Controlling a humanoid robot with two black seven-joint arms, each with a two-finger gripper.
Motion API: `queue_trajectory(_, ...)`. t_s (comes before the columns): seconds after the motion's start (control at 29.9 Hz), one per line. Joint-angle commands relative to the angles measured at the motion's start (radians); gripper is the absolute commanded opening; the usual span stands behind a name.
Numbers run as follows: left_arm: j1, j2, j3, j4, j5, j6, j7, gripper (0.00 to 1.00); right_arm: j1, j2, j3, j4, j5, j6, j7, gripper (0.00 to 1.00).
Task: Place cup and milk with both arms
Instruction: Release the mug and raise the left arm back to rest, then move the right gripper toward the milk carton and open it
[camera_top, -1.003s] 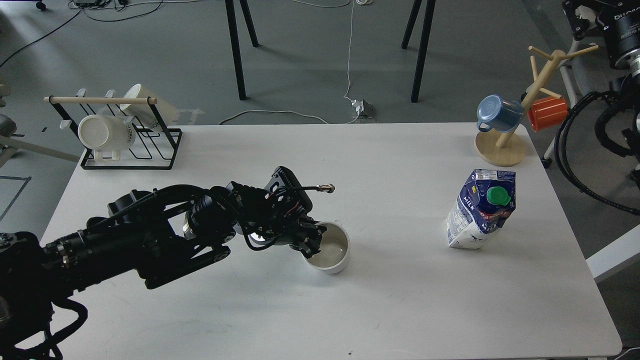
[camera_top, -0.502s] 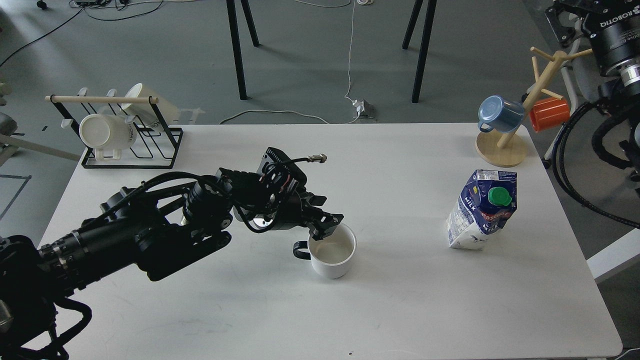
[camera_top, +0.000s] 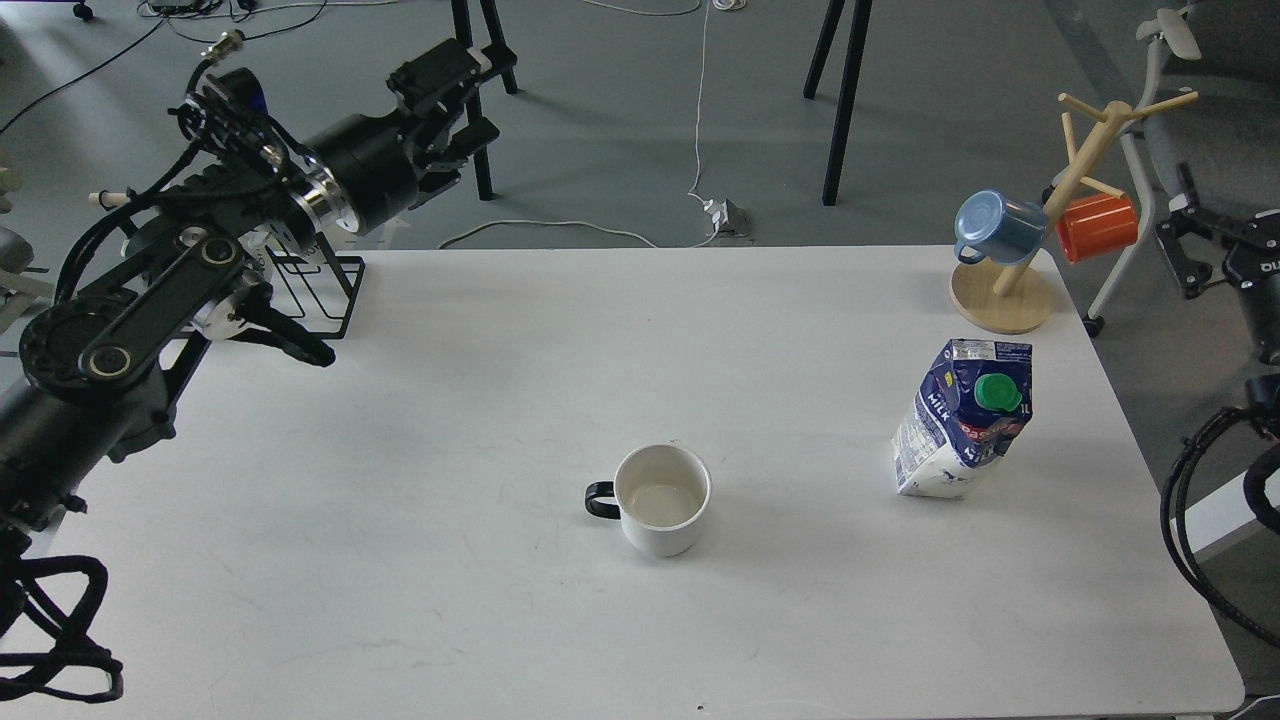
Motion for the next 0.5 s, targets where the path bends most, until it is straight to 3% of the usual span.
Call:
queue_trajectory(0.0,-0.012,0.0,-0.039,0.117,-0.308,-0.003,-0.001,0.99,-0.134,-0.001,0.008,0.045,0.015,0.0,0.004,0.98)
queue_trajectory(0.23,-0.012,0.011,-0.064,0.211,-0.649,-0.01,0.001,0.99,-0.37,0.004,0.007,0.169,0.013,0.0,0.021,0.97)
queue_trajectory(0.47,-0.012,0.012,-0.065,0.232,-0.665,-0.01,-0.001,0.99,-0.493,0.039,-0.026,0.158,0.003,0.0,0.021,0.98)
